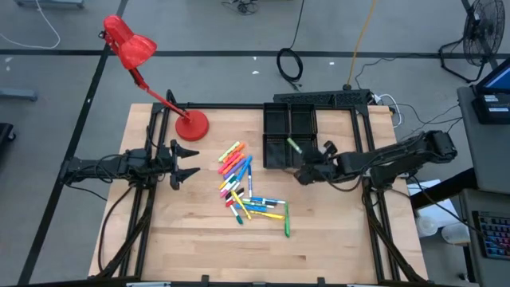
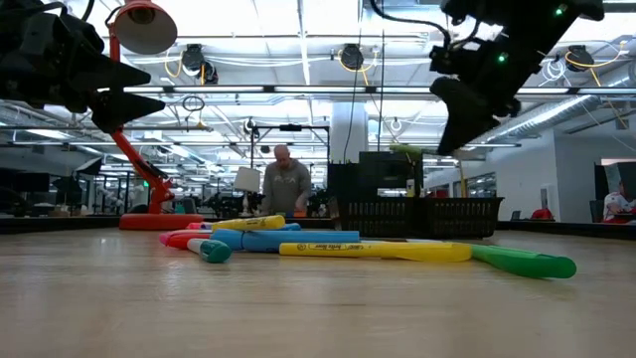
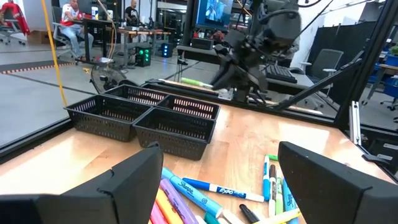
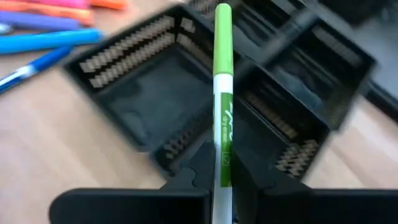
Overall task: Pick & Place Markers
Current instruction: Put the green marker pen into the bottom right black bin
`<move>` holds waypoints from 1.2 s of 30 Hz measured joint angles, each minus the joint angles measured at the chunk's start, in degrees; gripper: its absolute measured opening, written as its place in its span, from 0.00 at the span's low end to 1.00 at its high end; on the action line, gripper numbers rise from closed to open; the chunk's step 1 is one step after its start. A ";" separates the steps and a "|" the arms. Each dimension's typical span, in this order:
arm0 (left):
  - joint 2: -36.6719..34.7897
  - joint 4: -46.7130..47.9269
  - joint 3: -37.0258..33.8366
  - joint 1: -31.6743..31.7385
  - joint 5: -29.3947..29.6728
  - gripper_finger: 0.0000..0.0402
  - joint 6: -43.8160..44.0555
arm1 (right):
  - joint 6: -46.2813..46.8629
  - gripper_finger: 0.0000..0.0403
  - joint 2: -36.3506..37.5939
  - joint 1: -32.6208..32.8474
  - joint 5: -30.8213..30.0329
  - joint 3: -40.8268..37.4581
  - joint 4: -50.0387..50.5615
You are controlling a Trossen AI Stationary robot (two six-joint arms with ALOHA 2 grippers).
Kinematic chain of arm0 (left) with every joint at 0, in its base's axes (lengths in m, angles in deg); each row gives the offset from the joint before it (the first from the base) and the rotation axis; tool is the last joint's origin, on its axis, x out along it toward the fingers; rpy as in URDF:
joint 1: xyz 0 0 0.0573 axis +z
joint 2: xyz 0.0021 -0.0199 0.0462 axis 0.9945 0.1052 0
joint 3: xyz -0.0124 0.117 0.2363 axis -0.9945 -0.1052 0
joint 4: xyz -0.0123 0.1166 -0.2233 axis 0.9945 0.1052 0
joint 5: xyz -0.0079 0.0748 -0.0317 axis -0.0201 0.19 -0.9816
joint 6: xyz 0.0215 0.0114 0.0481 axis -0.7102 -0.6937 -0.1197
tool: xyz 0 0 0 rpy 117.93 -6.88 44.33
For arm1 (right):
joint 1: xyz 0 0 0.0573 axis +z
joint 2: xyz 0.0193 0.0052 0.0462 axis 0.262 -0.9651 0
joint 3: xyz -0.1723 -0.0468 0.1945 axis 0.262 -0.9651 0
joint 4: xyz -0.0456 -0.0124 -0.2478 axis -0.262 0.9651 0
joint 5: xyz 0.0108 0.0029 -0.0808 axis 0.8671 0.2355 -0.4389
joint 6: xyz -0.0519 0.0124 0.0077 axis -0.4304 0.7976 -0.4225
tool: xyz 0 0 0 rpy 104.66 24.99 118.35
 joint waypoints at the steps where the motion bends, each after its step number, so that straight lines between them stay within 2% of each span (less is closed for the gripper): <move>1: 0.00 0.00 0.00 0.01 -0.01 0.81 0.00 | 1.13 0.05 0.15 -0.70 -0.55 0.00 1.15; 5: 0.00 0.01 0.00 0.02 -0.01 0.81 0.00 | 2.79 0.05 0.10 -3.12 -1.23 -0.08 2.91; 11: 0.00 0.00 0.00 0.02 0.00 0.81 0.00 | 1.34 0.05 -0.09 -4.92 -0.74 -4.16 -2.35; 15: 0.00 0.00 0.00 0.01 0.00 0.81 0.01 | 1.59 0.05 -0.09 -6.43 2.10 -5.86 -3.16; 23: 0.00 0.02 0.00 0.01 0.00 0.81 0.00 | 0.03 0.05 -0.09 -6.89 2.26 -8.13 -8.37; 36: 0.00 0.00 0.00 0.02 0.00 0.81 0.00 | -0.36 0.05 -0.09 -6.89 3.69 -8.24 -8.37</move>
